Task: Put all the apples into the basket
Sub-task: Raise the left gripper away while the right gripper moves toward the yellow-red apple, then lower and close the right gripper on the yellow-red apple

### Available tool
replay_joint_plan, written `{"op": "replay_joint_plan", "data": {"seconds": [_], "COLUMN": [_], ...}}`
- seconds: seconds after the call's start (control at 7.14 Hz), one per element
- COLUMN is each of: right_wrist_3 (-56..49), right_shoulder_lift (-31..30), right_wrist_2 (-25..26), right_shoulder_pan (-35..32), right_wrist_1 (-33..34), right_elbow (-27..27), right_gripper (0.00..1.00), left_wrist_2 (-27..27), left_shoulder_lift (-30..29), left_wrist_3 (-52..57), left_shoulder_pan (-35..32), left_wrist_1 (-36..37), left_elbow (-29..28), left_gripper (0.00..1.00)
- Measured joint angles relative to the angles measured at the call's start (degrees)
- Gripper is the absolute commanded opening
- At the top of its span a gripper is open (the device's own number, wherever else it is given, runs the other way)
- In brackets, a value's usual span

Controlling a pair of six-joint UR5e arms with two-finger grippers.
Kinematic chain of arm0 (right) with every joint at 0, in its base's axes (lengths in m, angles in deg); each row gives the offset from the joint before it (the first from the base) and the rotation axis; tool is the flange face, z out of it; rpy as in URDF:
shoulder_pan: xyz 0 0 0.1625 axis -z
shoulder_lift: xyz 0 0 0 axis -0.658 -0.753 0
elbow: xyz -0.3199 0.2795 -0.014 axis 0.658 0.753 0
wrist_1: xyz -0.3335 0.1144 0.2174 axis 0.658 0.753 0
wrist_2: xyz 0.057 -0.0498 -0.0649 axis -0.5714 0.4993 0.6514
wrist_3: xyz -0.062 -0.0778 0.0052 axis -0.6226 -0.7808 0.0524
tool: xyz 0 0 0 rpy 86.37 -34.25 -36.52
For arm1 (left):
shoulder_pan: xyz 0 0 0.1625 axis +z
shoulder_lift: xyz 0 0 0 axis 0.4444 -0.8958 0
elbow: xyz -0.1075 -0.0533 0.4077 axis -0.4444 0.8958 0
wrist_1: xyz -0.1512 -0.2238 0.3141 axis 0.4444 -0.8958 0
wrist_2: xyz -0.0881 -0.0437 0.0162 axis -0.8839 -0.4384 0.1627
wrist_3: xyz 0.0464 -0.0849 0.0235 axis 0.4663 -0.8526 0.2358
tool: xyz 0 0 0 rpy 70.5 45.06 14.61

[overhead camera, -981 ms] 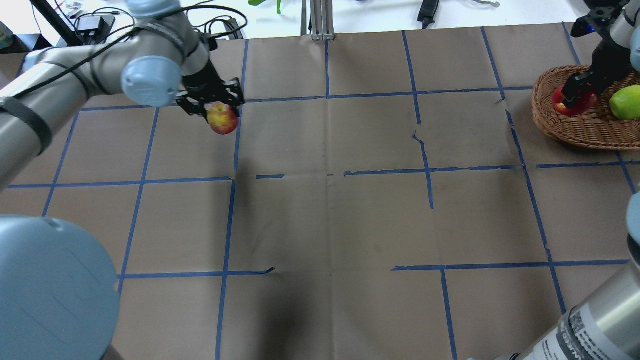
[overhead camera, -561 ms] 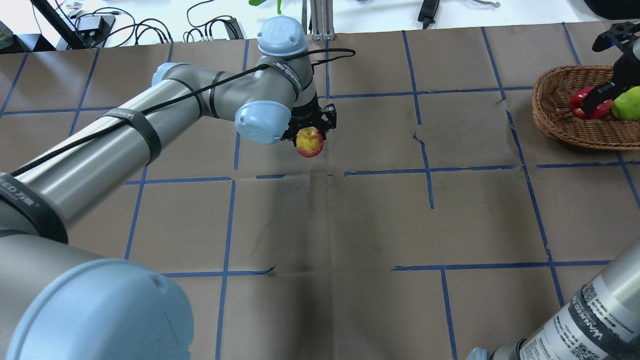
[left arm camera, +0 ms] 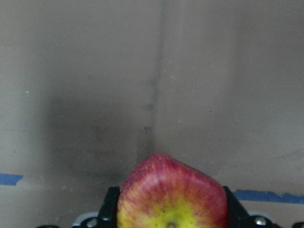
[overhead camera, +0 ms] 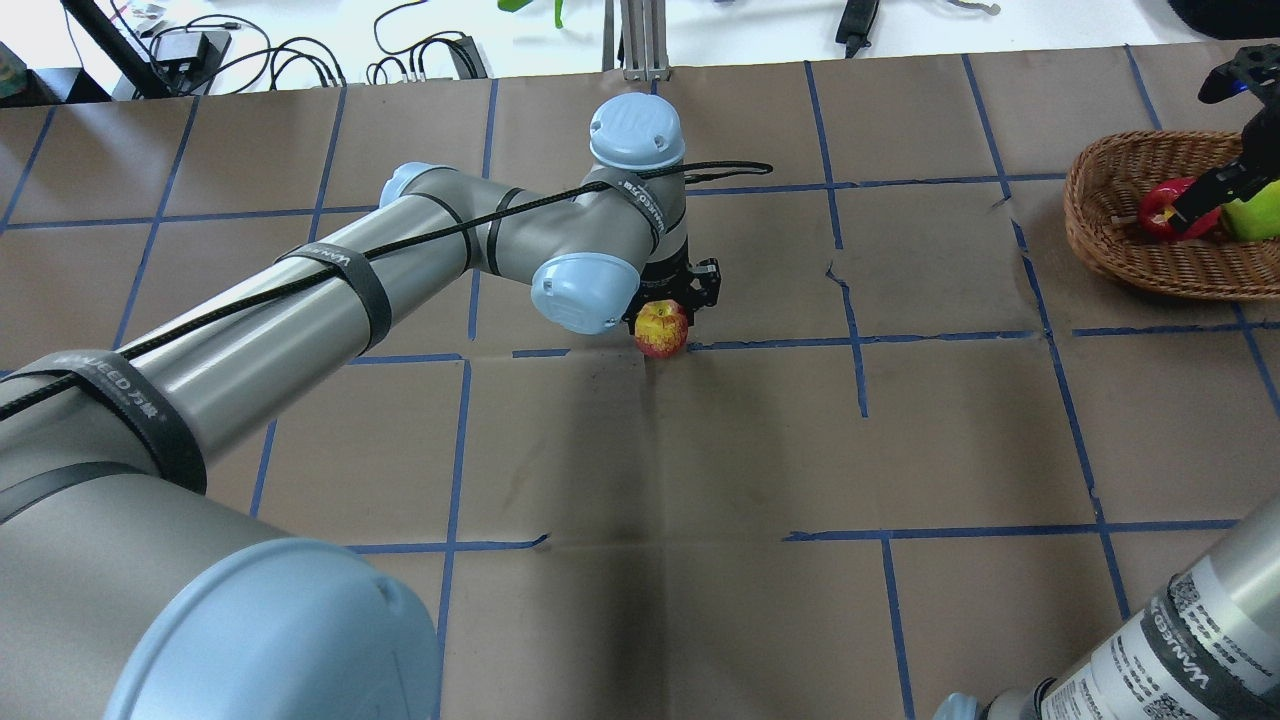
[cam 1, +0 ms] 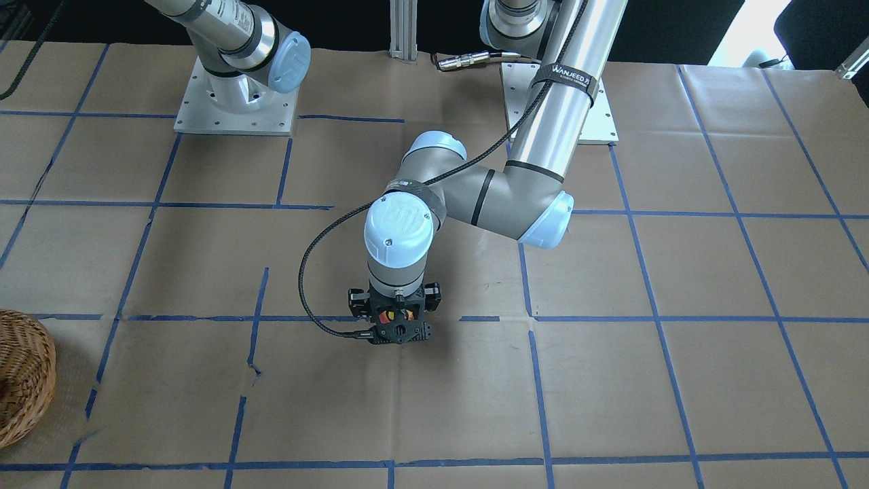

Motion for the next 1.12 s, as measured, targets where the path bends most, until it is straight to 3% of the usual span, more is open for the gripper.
{"op": "replay_joint_plan", "data": {"seconds": [0.28,0.56,0.84,1.12], "right_wrist_3": [8.6,22.6,41.8,64.1], "right_shoulder_lift": [-3.6,-7.5,-10.0,-9.4], "right_wrist_2": [-0.3,-0.2,-0.5,-0.7], "right_shoulder_pan": [-4.0,-12.8,-24.0,-36.5], "right_wrist_1": [-6.0,-7.1,-6.7,-4.8], "right_elbow": [-0.8,-4.7,-8.0,-8.3], "right_gripper": [1.0,1.0,0.99,0.99], "left_wrist_2": [-0.2,-0.3,-0.2,0.7], "left_shoulder_lift": [1.6,3.9,9.0,16.1], "left_wrist_3": [0.1,4.0,13.9,22.2], "left_shoulder_pan": [0.8,3.5,10.2,16.1], "left_wrist_1": [0.2,-2.5,-14.4,-24.7], "left_elbow": [1.1,-3.0,-10.4,-13.1], "left_gripper": [0.98,0.98,0.98,0.98]}}
